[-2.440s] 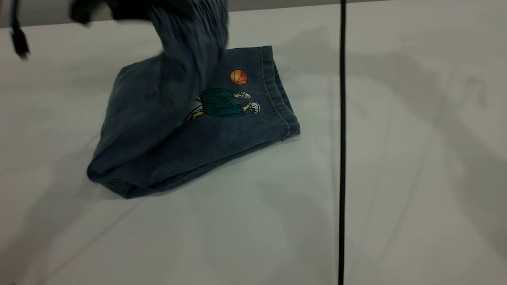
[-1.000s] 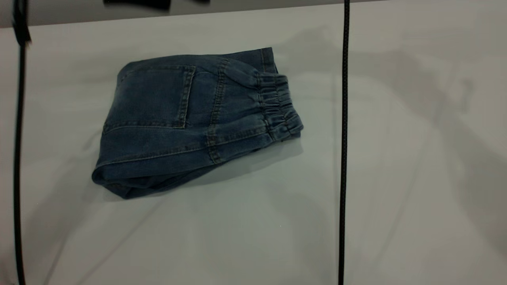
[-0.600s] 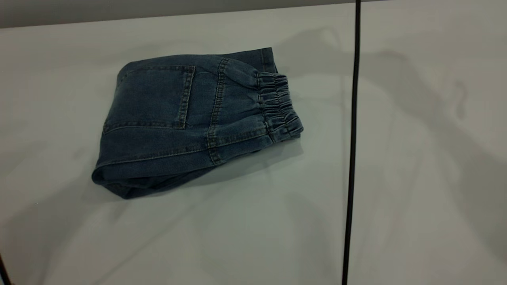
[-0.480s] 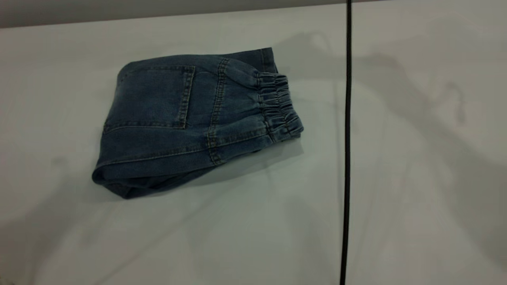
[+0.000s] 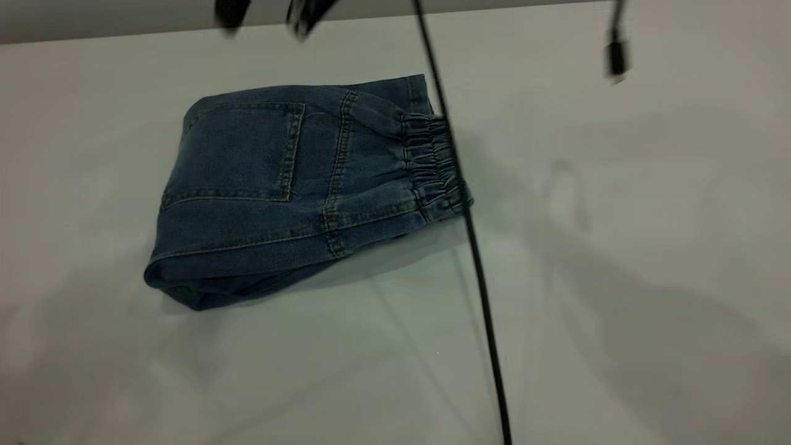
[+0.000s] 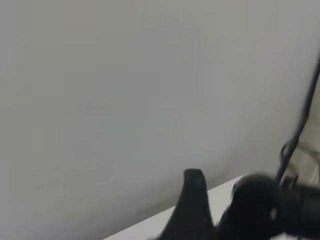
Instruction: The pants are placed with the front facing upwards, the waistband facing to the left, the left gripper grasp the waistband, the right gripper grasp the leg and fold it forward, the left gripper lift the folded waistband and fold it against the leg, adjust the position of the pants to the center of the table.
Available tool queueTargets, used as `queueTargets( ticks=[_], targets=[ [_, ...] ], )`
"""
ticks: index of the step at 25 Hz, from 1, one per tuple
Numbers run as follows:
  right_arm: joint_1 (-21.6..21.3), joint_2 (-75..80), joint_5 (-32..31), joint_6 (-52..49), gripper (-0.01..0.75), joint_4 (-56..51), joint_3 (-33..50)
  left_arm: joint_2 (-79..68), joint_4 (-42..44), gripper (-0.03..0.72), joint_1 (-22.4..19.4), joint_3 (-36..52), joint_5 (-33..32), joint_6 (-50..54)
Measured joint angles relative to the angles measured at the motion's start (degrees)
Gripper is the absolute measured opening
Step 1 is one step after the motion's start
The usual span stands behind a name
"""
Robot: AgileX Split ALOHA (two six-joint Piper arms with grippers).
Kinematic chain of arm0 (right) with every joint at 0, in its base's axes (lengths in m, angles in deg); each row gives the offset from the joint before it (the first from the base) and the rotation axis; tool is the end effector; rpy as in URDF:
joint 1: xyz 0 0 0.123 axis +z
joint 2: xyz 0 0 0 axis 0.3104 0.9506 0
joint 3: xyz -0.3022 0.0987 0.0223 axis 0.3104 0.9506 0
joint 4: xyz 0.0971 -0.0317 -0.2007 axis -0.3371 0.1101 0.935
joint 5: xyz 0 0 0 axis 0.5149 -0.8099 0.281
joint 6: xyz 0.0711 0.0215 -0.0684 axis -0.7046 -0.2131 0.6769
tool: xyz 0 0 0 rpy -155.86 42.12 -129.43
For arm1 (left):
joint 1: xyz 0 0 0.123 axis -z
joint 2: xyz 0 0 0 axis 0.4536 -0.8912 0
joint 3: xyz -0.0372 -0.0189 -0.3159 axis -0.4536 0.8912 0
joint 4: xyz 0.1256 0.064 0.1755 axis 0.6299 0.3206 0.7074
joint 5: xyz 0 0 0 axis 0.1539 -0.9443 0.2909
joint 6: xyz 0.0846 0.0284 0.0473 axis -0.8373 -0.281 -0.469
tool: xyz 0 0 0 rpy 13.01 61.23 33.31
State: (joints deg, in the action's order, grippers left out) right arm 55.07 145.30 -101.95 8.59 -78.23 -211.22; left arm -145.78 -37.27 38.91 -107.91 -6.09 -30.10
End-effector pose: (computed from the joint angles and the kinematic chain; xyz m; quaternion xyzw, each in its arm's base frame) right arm 0.3975 0.3511 0.2098 -0.3464 0.9010 0.2457 0.0889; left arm 0.1583 -0.0709 0.4514 0.1817 0.7127 -0.2210 0.6405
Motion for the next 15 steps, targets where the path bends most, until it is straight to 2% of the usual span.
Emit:
queueTargets(
  ticks=[5, 8, 15],
  targets=[
    [7.58, 2.44, -0.13, 1.18, 0.478, 13.58, 0.00, -0.24, 0.35, 0.540, 0.00, 0.00, -2.74, -1.42],
    [10.23, 3.90, 1.88, 1.61, 0.478, 19.50, -0.04, -0.24, 0.30, 0.531, 0.05, 0.00, -2.75, -1.54],
    [10.56, 7.19, 9.19, 1.61, 0.478, 22.38, -0.04, -0.24, 0.30, 0.519, 0.05, 0.00, -4.27, -1.88]
  ],
)
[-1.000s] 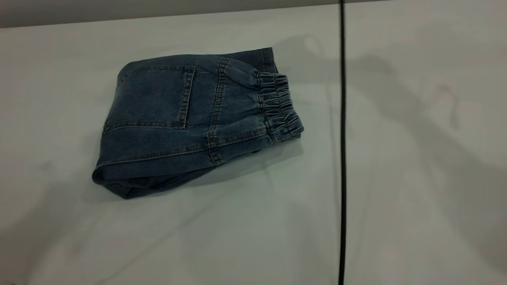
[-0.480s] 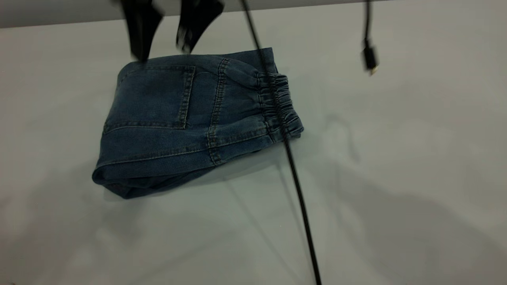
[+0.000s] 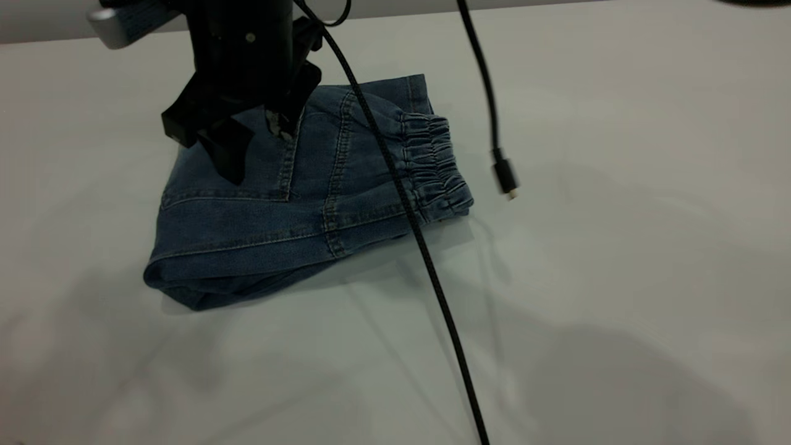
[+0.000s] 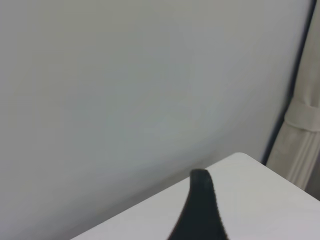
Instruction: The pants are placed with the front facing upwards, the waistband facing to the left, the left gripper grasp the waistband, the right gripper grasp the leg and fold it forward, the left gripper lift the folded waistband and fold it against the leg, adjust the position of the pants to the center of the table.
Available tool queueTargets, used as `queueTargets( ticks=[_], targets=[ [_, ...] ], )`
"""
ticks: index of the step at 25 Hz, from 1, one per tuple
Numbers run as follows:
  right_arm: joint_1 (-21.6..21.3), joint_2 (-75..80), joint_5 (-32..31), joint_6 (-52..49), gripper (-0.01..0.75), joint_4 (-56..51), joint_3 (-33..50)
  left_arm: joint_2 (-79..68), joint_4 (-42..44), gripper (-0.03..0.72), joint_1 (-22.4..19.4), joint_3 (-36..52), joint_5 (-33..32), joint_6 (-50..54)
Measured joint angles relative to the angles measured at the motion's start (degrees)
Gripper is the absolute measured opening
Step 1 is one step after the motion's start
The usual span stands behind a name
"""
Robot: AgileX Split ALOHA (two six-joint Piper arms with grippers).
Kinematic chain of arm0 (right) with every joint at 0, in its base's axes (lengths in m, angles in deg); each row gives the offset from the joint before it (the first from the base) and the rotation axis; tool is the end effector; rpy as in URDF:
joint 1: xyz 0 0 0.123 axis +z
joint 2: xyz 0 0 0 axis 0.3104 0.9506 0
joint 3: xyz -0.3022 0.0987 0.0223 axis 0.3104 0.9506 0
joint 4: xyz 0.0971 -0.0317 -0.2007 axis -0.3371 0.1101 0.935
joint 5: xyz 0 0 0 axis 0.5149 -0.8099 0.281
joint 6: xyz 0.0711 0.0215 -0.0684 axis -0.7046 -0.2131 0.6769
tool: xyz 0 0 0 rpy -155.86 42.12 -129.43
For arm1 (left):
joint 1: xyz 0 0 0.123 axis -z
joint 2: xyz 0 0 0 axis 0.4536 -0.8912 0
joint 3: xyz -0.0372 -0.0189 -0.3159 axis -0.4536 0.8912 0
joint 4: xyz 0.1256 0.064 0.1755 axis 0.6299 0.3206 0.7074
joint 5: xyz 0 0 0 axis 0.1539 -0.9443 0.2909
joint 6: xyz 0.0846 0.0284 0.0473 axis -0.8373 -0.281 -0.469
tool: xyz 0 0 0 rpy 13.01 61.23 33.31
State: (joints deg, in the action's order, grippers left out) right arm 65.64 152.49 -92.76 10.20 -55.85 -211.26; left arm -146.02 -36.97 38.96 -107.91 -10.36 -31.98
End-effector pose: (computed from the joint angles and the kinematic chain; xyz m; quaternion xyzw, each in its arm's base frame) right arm 0.3669 0.4091 0.1380 -0.4815 0.8605 0.0768 0.1477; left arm 0.1555 -0.0764 0.4468 0.2193 0.7167 -0.2272 0.6218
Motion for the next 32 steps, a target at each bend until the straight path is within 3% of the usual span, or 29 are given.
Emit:
queueTargets(
  ticks=[11, 16, 24, 32],
  targets=[
    [-0.06, 5.06, 2.09, -0.61, 0.478, 1.83, -0.01, 0.00, 0.05, 0.519, 0.00, 0.00, -1.09, -0.04],
    [-0.11, 5.31, -0.65, -3.13, 0.478, 2.14, -0.07, 0.00, 0.05, 0.519, 0.00, 0.00, -1.27, 0.01],
    [-0.11, 5.31, -9.58, -14.86, 0.478, 6.83, -0.07, 0.00, 0.01, 0.519, 0.06, 0.00, -1.57, 0.01],
    [-0.89, 5.31, -9.71, -27.27, 0.478, 7.55, -0.07, 0.22, -0.16, 0.519, 0.10, 0.00, -2.43, 0.06]
  ],
)
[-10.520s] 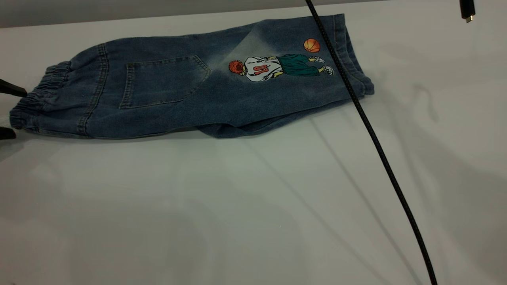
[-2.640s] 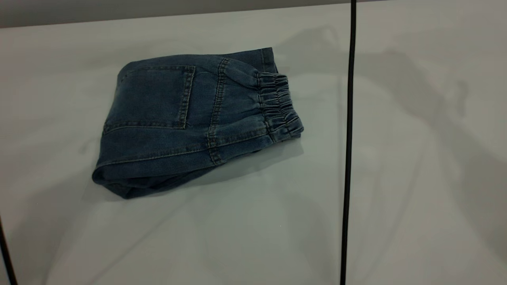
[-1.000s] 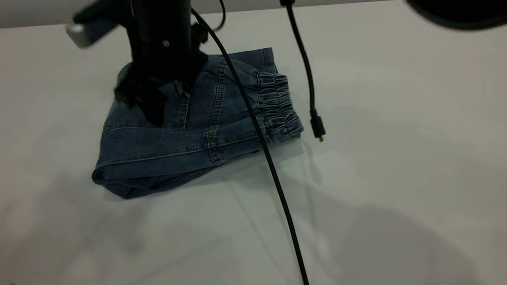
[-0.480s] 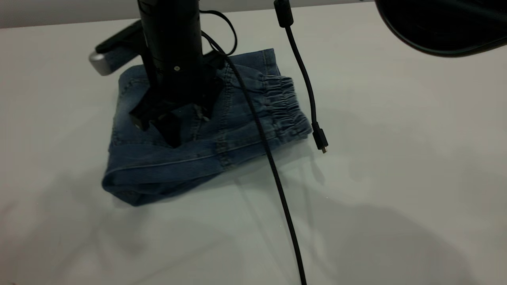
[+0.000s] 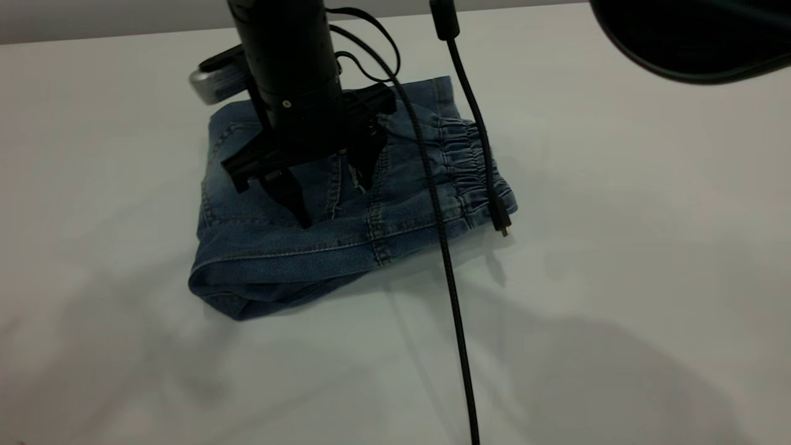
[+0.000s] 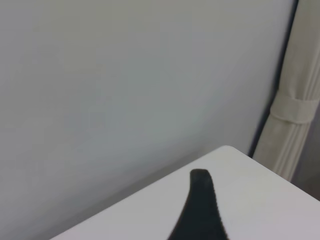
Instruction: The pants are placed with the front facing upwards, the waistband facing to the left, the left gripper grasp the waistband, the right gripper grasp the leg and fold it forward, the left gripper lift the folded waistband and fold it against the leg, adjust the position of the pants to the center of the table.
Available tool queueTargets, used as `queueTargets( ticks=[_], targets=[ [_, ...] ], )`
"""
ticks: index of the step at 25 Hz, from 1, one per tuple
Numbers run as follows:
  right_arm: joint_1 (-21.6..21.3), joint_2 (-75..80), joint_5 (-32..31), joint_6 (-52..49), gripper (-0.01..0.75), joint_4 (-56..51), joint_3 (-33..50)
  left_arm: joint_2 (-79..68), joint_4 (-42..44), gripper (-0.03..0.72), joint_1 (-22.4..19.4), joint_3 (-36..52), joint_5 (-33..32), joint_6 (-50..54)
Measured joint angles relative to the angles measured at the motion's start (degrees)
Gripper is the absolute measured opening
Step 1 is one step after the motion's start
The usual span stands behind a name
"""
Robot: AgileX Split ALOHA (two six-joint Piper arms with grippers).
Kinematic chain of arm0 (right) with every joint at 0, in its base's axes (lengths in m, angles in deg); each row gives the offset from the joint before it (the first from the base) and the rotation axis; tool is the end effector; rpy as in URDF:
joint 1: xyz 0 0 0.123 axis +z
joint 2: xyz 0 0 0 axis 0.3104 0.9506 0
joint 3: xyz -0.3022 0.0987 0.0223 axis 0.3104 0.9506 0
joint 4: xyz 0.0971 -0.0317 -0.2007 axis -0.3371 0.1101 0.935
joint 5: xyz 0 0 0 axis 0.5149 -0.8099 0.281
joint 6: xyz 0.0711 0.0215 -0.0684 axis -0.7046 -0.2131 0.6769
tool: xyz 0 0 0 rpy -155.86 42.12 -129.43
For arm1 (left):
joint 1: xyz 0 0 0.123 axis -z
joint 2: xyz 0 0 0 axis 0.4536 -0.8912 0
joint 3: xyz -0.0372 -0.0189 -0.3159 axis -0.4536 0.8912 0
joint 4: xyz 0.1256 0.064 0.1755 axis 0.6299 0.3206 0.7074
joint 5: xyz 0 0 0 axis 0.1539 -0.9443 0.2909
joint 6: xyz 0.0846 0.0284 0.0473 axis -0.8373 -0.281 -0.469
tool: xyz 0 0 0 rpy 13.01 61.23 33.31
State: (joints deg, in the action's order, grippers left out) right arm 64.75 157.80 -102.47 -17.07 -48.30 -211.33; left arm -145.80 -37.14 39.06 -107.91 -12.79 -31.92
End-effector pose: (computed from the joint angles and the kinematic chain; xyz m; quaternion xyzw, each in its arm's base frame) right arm 0.3699 0.3822 0.0848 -0.2814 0.9584 -0.0116 0.0471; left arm 0.1516 -0.0793 0.4456 0.2327 0.7178 -0.2396 0.6109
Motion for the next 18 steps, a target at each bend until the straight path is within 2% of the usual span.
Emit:
queueTargets(
  ticks=[10, 18],
  targets=[
    [-3.56, 0.04, 0.35, -9.61, 0.477, -3.35, 0.05, 0.58, 0.00, 0.519, 0.06, 0.00, -0.16, 0.00],
    [-5.57, 1.04, 0.35, -11.51, 0.477, -3.75, 0.05, 0.58, 0.00, 0.519, 0.06, 0.00, -0.30, 0.00]
  ],
)
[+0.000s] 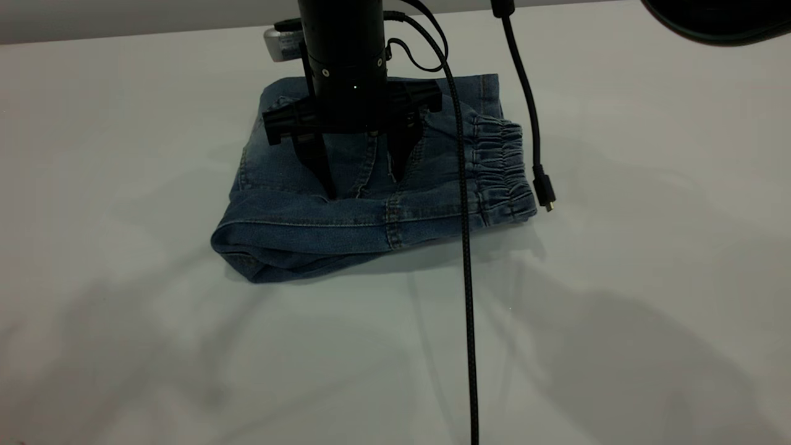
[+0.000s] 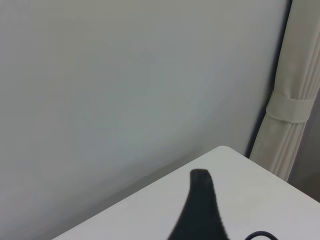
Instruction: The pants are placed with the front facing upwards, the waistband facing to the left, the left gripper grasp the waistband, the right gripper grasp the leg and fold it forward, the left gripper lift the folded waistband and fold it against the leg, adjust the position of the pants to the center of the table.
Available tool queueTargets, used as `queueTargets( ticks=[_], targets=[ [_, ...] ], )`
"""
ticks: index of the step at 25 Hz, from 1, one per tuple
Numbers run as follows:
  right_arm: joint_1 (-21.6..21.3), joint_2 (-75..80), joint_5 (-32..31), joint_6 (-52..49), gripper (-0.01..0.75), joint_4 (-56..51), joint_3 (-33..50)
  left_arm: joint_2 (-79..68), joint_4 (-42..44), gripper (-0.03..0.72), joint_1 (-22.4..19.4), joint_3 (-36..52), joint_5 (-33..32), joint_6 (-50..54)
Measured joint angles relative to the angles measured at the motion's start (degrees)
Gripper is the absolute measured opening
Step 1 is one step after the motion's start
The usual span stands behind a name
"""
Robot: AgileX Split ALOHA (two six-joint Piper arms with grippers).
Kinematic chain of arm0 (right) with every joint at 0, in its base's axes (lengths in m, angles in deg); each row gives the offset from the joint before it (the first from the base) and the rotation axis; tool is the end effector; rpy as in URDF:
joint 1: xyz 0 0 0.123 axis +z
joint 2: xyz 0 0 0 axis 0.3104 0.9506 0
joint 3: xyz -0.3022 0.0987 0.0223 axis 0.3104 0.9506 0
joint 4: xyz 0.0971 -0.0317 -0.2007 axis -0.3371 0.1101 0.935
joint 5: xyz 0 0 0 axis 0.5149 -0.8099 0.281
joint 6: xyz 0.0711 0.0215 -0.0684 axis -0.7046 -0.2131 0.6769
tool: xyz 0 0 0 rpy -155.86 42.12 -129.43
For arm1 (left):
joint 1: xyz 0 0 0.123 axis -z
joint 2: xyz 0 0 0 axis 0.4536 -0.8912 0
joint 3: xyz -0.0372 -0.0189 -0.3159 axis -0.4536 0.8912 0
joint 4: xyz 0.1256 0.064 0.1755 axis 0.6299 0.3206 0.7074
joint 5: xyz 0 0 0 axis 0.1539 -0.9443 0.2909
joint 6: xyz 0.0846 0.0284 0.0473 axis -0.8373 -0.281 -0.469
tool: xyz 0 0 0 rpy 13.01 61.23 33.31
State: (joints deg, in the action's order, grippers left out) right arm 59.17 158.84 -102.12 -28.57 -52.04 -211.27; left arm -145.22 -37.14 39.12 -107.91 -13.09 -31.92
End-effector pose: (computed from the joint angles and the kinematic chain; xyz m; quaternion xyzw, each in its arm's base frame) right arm 0.4009 0.3489 0.0747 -0.1263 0.9916 0.0130 0.0249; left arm 0.1480 -0.0791 0.4470 0.2353 0.7147 -0.2408 0.6130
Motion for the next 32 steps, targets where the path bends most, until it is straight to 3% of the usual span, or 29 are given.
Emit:
queueTargets(
  ticks=[11, 22, 32],
  targets=[
    [0.00, -1.84, 0.14, 3.91, 0.477, 1.18, 0.24, -0.06, 0.19, 0.519, 0.00, 0.00, 0.00, -0.90],
    [-0.05, -15.16, -0.15, 12.44, 0.477, 3.23, 0.06, -0.01, 0.73, 0.519, 0.00, 0.00, 0.12, -1.51],
    [0.02, -33.33, -0.26, 24.29, 0.477, 1.11, 0.06, 7.02, 13.66, 0.519, -0.05, 0.00, -1.52, 8.81]
  ],
)
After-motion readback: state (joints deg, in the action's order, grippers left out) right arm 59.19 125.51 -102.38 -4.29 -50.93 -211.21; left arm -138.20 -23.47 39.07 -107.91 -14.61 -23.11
